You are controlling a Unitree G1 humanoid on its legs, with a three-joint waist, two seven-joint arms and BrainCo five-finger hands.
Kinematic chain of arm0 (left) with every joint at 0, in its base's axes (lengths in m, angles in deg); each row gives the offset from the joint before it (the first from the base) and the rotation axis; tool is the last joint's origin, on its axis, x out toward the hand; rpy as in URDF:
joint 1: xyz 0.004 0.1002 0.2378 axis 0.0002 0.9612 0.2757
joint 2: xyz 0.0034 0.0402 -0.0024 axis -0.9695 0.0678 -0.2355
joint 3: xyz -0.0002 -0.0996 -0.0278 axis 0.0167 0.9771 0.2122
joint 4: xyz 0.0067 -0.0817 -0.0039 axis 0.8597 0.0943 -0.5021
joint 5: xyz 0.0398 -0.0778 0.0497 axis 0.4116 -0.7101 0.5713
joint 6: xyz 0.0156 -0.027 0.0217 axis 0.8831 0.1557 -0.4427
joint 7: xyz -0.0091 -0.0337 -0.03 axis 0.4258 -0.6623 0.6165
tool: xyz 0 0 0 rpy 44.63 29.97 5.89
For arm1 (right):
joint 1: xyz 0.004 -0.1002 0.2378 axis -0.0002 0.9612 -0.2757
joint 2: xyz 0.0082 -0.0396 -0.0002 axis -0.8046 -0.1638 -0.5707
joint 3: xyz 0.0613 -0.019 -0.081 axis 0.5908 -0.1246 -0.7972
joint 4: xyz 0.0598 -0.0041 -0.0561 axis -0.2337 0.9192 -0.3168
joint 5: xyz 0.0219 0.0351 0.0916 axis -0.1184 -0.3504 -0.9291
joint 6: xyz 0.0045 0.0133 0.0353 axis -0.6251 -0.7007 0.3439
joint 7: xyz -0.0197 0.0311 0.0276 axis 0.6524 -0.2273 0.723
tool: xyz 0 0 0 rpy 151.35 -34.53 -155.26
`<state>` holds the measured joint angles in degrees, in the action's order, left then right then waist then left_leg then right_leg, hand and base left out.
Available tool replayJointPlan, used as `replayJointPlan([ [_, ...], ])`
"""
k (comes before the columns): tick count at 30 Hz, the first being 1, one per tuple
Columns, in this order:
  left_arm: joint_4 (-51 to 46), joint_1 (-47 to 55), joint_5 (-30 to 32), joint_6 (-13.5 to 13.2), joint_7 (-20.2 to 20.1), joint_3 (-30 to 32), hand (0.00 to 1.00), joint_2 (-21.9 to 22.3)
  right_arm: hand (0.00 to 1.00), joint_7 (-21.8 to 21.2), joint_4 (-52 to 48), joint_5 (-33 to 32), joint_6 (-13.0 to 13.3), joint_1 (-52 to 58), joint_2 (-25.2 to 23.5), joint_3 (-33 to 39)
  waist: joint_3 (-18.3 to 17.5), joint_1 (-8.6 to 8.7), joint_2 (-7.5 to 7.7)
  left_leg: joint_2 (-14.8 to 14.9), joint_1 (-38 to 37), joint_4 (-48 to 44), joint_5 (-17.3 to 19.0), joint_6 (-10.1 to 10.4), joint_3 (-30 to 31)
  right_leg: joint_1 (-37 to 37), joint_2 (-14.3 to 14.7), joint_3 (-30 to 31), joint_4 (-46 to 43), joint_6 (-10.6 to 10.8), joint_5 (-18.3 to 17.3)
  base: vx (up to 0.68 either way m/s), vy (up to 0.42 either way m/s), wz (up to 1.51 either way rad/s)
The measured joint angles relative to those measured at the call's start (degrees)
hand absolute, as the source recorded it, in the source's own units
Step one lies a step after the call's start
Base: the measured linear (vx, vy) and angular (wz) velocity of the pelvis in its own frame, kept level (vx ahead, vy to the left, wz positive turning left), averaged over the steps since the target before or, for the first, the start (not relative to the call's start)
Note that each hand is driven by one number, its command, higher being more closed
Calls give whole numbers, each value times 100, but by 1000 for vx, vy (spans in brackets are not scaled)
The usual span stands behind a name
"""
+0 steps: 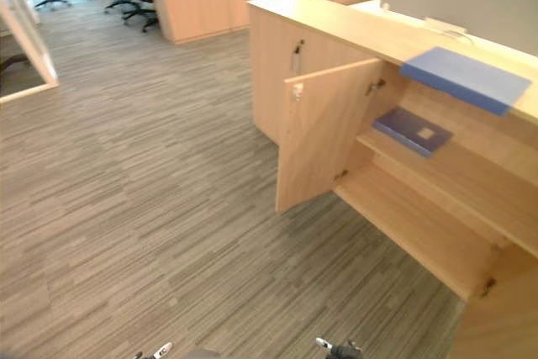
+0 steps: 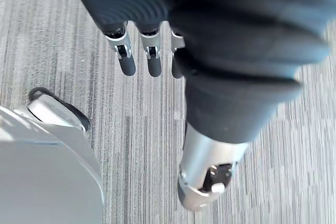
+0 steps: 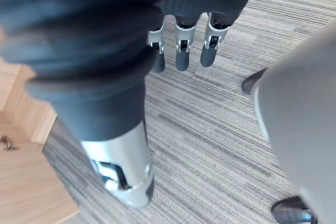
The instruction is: Walk over to the cabinet, pick up the folder, carry it to the office cabinet, place the folder inside the office cabinet, then close the office cabinet door
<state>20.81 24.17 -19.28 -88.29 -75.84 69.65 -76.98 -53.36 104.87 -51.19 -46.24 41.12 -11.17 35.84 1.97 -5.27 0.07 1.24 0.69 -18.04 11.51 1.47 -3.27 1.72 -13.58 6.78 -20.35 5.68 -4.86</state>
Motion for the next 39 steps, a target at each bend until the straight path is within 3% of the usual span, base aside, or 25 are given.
replayJointPlan([
  [2, 18, 14, 45, 3, -11, -85, 0, -4, 0, -1, -134, -25, -17, 49, 79, 126, 96, 143, -39, -277, -433, 492, 4, -169, -47, -688, -286, -69, -1424, -53, 32, -6, 123, -23],
  [3, 52, 21, 49, 5, -13, -80, 0, -20, 0, -1, -142, -32, -7, 51, 80, 187, 133, 187, -35, -343, -543, 501, 23, -202, -77, -720, -395, -175, -1654, -114, 72, -65, 145, -17],
  [4, 54, 88, 83, 14, -26, -68, 0, -12, 0, -3, -158, -26, -4, 64, 100, 208, 144, 276, -13, -428, -750, 560, 73, -272, -147, -715, -647, -580, -1893, -226, 148, -39, 155, -37],
  [5, 60, 195, 109, 19, -52, -40, 0, 8, 0, -8, -141, -24, 0, 50, 100, 186, 119, 255, -66, -414, -948, 695, 70, -288, -323, -707, -844, -1121, -2005, -254, 161, -3, 166, -55],
  [6, 82, 255, 121, 41, -56, -36, 0, 3, 0, -11, -133, -19, 38, 13, 88, 191, 93, 273, -115, -342, -1010, 758, 61, -301, -414, -709, -884, -1520, -2024, -210, 99, 48, 91, -66],
  [7, 149, 255, 121, 56, -58, -36, 0, 1, 0, -11, -107, -15, 47, -32, 92, 195, 79, 279, -187, -215, -1070, 790, 57, -296, -526, -724, -837, -2011, -2043, -195, -64, 101, -17, -69],
  [8, 217, 205, 120, 63, -60, -50, 0, -3, 0, -17, -44, -4, 45, -146, 135, 195, 194, 283, -251, 31, -1128, 794, 58, -290, -626, -737, -623, -2655, -2106, -174, -572, 94, -95, -61],
  [10, 322, 150, 116, 65, -67, -106, 0, -60, 0, -18, 29, 2, 43, -200, 166, 168, 273, 273, -262, 273, -1133, 795, 43, -263, -716, -818, -278, -3365, -1986, -212, -872, 63, -179, -64],
  [11, 369, 93, 115, 65, -81, -151, 0, -160, 0, -21, 138, -1, 45, -265, 179, 172, 367, 281, -140, 291, -1190, 808, 54, -242, -880, -866, -209, -4007, -1548, -211, -866, 53, -246, -77],
  [12, 374, 61, 114, 67, -90, -165, 0, -227, 0, -28, 166, 9, 42, -281, 172, 173, 438, 268, -1, 177, -1269, 808, 107, -154, -973, -866, -179, -4193, -1021, -270, -590, 39, -170, -75],
  [13, 385, 28, 121, 62, -102, -164, 0, -252, 0, -49, 183, 6, 41, -271, 178, 183, 485, 254, 81, 109, -1330, 817, 164, -80, -1010, -794, -180, -4336, -892, -672, -752, 72, -172, -68],
  [14, 470, -26, 147, 71, -120, -167, 0, -166, 0, -71, 211, 7, 49, -303, 303, 241, 549, 269, -133, 219, -1364, 872, 220, -42, -944, -724, 0, -4328, -824, -697, -705, 57, -141, -60],
  [15, 483, -48, 213, 69, -130, -176, 0, -138, 0, -78, 236, 26, 41, -284, 378, 262, 548, 307, -172, 240, -1380, 939, 208, -60, -887, -730, 122, -4285, -714, -732, -731, 62, -171, -48],
  [17, 473, -129, 231, 61, -133, -174, 0, -127, 0, -84, 342, 121, 28, -237, 420, 327, 549, 319, -160, 363, -1399, 1104, 207, -26, -815, -733, 332, -4297, -545, -761, -748, 10, -127, -14],
  [22, 374, -215, 212, 69, -127, -180, 0, -131, 0, -78, 407, 193, -26, -49, 390, 477, 546, 367, -82, 495, -1365, 1287, 199, 135, -752, -716, 506, -4437, -337, -747, -770, 4, -69, 6],
  [25, 376, -182, 166, 106, -121, -198, 0, -171, 0, -52, 424, 116, -35, -31, 363, 475, 449, 409, -87, 806, -1297, 951, 524, 168, -913, -600, 869, -4415, 2, -762, -778, 88, -68, -16],
  [26, 374, -172, 151, 118, -120, -205, 0, -182, 0, -42, 412, 37, -34, -35, 344, 469, 403, 403, -106, 931, -1232, 545, 593, 242, -998, -508, 1054, -4374, 206, -767, -779, 156, -73, -38],
  [27, 347, -177, 73, 118, -124, -198, 0, -312, 0, -27, 431, -35, -30, -48, 253, 424, 404, 392, 68, 1058, -884, -402, 617, 229, -1136, -366, 1153, -4255, 439, -812, -702, 282, -126, -55],
  [29, 254, -131, 21, 140, -115, -183, 0, -380, 0, 5, 446, -37, -23, -65, 215, 247, 393, 375, 141, 1369, -359, -2119, 388, 18, -1189, 41, 1387, -4002, 908, -903, -502, 311, -94, -71],
  [30, 160, -60, -35, 132, -112, -171, 0, -376, 0, 8, 445, -35, -15, -110, 232, 114, 433, 277, 163, 1554, -3, -3143, 303, -18, -1168, 324, 1488, -3711, 1074, -954, -507, 347, 32, -93],
  [33, -12, -46, -87, 121, -110, -175, 0, -330, 0, 10, 592, -30, -16, -304, 247, 9, 476, 102, 204, 1426, 692, -3437, 712, -72, -1144, 571, 1402, -3144, 1195, -895, -460, 324, 113, -114],
  [36, -27, -48, -116, 118, -110, -164, 0, -326, 0, 10, 634, -29, -16, -454, 176, 9, 666, 53, 221, 1107, 1240, -2528, 734, 16, -830, 775, 1126, -2729, 1221, -722, -450, 225, 200, -77],
  [37, -25, -30, -217, 118, -106, -162, 0, -284, 0, 9, 646, -32, -17, -444, 168, 13, 712, 34, 210, 912, 1359, -1814, 628, 122, -586, 896, 964, -2610, 1224, -536, -483, 244, 294, -44],
  [38, -24, -3, -345, 108, -89, -152, 0, -215, 0, 9, 632, -30, -16, -433, 198, 12, 731, 24, 126, 760, 1340, -859, 68, 210, -301, 1002, 892, -2522, 1237, -324, -552, 332, 392, -51],
  [39, -5, 24, -447, 102, -72, -157, 0, -183, 0, 9, 629, -32, -12, -402, 179, -28, 726, -46, 59, 655, 1163, -631, -833, 296, -201, 1144, 816, -2402, 1223, -135, -664, 357, 391, -15],
])
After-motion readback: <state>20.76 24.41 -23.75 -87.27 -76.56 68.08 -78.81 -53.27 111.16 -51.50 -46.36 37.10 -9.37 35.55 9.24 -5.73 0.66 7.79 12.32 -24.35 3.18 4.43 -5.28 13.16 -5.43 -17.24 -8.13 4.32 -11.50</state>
